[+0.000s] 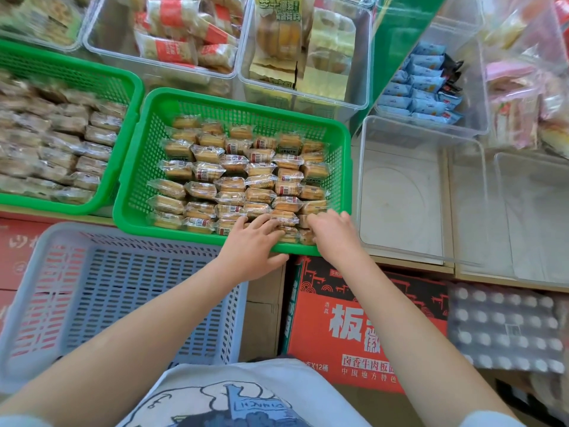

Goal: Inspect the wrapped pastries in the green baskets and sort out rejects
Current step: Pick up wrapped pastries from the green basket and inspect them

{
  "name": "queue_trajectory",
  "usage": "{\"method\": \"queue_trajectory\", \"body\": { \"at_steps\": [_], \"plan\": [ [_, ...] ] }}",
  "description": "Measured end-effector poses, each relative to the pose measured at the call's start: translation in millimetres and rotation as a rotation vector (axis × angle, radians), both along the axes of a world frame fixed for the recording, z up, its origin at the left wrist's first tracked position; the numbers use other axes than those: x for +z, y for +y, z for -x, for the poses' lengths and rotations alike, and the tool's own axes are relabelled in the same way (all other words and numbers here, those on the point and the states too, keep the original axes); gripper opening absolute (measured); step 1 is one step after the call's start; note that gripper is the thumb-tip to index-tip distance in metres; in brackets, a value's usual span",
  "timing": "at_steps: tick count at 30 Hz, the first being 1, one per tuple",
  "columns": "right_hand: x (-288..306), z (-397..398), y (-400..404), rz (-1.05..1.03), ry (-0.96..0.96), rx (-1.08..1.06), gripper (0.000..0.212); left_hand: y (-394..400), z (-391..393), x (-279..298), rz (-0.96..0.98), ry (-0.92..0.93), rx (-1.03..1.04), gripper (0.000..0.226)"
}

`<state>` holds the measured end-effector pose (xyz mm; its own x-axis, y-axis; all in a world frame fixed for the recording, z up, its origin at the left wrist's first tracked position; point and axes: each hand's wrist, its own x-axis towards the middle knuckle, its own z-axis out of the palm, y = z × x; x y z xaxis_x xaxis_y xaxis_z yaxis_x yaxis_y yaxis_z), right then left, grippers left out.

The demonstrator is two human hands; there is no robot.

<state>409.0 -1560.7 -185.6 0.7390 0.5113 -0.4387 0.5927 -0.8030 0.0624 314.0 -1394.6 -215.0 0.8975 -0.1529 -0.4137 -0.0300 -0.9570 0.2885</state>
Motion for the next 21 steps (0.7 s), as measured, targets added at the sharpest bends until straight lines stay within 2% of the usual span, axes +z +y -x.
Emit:
{"method": "queue_trajectory", "body": {
  "at_steps": [5,8,10,12,14,21],
  "plan": [
    [-11.5,-14.1,2.6,0.041,-0.057,0.022,0.029,-4.2,-0.8,2.1,0.0,-0.046,-0.004,0.068],
    [-12.9,-16.3,-1.9,0.046,-0.056,0.063,0.031,-11.8,-6.7,-0.2,0.046,-0.064,-0.091,0.069],
    [-9.7,-17.0,-5.8,0.006,-0.005,0.034,0.031,-13.4,-12.4,-3.3,0.033,-0.021,-0.128,0.069],
    [-5.2,-20.1,-7.5,-0.109,0.057,-0.052,0.021,-11.0,-18.2,-5.8,0.006,0.02,-0.122,0.068],
    [-4.7,-23.5,-7.9,-0.172,0.002,-0.069,0.005,-8.4,-21.1,-6.6,-0.01,0.045,-0.125,0.067],
    [-19.8,-16.0,-6.5,-0.126,-0.169,0.088,0.012,-7.9,-20.6,-6.7,-0.027,0.049,-0.125,0.065]
  ]
}}
